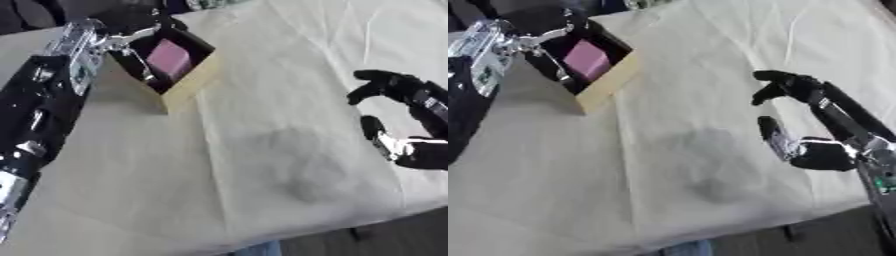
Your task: Pick up objects on the table and place them in the box.
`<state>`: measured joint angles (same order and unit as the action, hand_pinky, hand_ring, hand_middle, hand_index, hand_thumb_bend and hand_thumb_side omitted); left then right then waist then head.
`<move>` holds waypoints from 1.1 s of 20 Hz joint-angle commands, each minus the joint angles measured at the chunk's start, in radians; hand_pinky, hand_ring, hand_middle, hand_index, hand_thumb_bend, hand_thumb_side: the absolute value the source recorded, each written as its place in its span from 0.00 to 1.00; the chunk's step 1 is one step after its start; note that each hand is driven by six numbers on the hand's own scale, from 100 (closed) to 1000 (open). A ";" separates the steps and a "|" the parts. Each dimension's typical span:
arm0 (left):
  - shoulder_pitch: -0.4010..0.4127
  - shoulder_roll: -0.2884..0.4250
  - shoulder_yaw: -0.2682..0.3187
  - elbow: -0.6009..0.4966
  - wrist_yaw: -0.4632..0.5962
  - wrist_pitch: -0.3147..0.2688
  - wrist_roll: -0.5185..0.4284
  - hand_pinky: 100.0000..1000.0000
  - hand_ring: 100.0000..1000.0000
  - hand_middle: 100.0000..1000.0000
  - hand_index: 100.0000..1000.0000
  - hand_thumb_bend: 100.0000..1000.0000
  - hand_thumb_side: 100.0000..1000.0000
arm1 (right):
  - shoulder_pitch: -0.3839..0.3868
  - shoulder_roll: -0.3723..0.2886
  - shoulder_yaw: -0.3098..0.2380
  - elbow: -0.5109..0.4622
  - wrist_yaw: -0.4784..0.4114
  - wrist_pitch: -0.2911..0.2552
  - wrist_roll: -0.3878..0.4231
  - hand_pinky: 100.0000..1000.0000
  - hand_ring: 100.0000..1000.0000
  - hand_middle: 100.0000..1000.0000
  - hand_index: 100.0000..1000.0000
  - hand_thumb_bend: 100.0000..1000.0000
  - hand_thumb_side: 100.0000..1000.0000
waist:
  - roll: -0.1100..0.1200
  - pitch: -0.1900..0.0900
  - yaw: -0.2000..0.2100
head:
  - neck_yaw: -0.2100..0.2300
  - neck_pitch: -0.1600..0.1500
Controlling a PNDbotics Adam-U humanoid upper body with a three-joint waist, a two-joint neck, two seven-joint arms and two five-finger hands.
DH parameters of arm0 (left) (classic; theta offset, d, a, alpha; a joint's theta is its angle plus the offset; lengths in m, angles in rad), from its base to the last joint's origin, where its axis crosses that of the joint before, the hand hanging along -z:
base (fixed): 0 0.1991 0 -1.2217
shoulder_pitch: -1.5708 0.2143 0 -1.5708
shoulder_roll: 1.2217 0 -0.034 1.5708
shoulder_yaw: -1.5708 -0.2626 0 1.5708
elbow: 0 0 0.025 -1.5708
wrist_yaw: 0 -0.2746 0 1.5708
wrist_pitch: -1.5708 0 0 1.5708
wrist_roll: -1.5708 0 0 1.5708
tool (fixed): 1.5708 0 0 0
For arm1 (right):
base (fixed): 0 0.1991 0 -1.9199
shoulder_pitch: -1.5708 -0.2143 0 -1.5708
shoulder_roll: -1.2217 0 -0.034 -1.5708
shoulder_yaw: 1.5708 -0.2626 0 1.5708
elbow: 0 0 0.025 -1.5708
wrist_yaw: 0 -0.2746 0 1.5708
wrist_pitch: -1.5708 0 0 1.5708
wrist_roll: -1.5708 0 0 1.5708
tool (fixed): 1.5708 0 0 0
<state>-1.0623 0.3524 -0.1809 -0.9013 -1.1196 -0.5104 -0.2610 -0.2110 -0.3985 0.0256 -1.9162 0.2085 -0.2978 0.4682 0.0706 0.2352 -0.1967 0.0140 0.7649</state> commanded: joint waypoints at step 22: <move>0.178 0.301 0.014 -0.588 0.518 0.067 -0.035 0.79 0.70 0.61 0.88 0.63 0.08 | 0.028 -0.007 -0.022 0.004 -0.005 -0.004 -0.013 0.77 0.74 0.59 0.93 0.00 0.37 | -0.038 -0.057 0.099 | -0.024 0.005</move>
<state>-0.8735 0.6010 -0.1853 -1.4228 -0.6466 -0.4578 -0.2921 -0.1756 -0.3935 0.0141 -1.9044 0.2081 -0.3017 0.4606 0.0352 0.1958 -0.0968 -0.0077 0.7649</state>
